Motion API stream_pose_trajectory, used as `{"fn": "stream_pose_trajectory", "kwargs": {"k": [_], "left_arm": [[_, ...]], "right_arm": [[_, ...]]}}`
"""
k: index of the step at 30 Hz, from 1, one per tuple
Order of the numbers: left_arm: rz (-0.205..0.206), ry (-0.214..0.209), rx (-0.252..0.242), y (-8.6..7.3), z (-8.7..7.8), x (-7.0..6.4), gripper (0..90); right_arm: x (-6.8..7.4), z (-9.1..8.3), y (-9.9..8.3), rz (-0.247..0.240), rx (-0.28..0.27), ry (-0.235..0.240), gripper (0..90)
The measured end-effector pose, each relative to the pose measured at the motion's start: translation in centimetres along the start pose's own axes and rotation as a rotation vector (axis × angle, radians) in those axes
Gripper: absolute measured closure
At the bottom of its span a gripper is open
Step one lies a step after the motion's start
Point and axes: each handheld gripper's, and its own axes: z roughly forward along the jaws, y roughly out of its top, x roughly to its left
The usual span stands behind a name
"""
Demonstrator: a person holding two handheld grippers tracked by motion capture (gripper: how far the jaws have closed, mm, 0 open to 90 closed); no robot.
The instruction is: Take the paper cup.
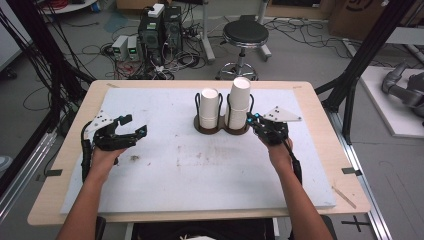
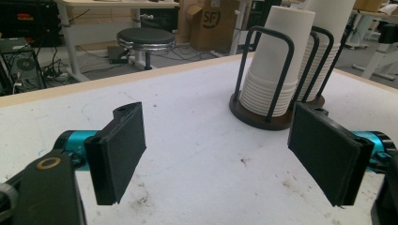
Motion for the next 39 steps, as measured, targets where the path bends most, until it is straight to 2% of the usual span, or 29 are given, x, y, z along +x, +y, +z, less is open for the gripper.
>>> {"fn": "stream_pose_trajectory", "kwargs": {"k": [2, 6, 15, 20, 25, 32, 35, 39], "left_arm": [[0.003, -0.002, 0.005, 0.0, 0.1, 0.0, 19.3], [0.001, -0.004, 0.003, -0.1, 0.2, -0.1, 19.4], [0.006, -0.011, 0.010, -0.1, 0.2, -0.1, 19.8], [0.006, -0.013, 0.011, -0.1, 0.3, -0.2, 19.8], [0.009, -0.014, 0.019, -0.2, 0.4, -0.2, 19.9], [0.008, -0.016, 0.022, -0.2, 0.5, -0.1, 20.0], [0.007, -0.015, 0.021, -0.2, 0.5, -0.1, 20.0], [0.005, -0.013, 0.021, -0.2, 0.4, -0.1, 20.0]], "right_arm": [[0.6, 0.7, 0.1, 0.011, 0.003, 0.011, 90.0], [1.7, 2.3, 0.0, -0.017, 0.014, 0.031, 90.0], [3.8, 5.3, -0.3, -0.016, 0.028, 0.079, 90.0], [4.3, 6.4, -0.7, 0.002, 0.041, 0.090, 90.0], [5.1, 8.4, -1.5, 0.030, 0.080, 0.105, 90.0], [5.7, 10.5, -2.1, 0.082, 0.121, 0.107, 90.0], [5.9, 10.9, -2.2, 0.083, 0.126, 0.105, 90.0], [6.3, 11.6, -2.1, 0.102, 0.152, 0.077, 90.0]]}}
